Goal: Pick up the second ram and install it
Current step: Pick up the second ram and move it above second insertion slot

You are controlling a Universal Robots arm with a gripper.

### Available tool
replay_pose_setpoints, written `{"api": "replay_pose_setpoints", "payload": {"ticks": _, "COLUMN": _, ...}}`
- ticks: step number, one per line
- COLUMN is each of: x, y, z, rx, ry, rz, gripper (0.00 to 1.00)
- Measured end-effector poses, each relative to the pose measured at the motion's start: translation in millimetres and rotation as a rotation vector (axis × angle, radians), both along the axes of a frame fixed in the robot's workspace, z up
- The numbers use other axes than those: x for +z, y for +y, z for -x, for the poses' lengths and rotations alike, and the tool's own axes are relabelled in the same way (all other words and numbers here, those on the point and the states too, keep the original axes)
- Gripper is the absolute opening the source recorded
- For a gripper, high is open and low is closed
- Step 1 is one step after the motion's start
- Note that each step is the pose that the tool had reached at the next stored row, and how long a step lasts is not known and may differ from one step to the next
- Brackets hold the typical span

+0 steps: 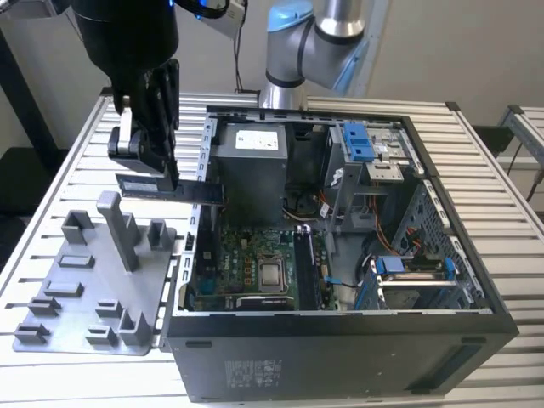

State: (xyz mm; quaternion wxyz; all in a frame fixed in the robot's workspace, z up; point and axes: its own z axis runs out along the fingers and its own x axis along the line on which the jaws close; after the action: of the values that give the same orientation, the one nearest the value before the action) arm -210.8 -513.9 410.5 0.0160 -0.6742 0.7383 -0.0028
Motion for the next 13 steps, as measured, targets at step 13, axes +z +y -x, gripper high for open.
{"api": "replay_pose_setpoints", "payload": {"ticks": 13, "x": 0.1, "y": 0.0, "z": -38.4, "rx": 0.000, "ry": 0.0011, "rz": 0.0000, "gripper": 0.14}}
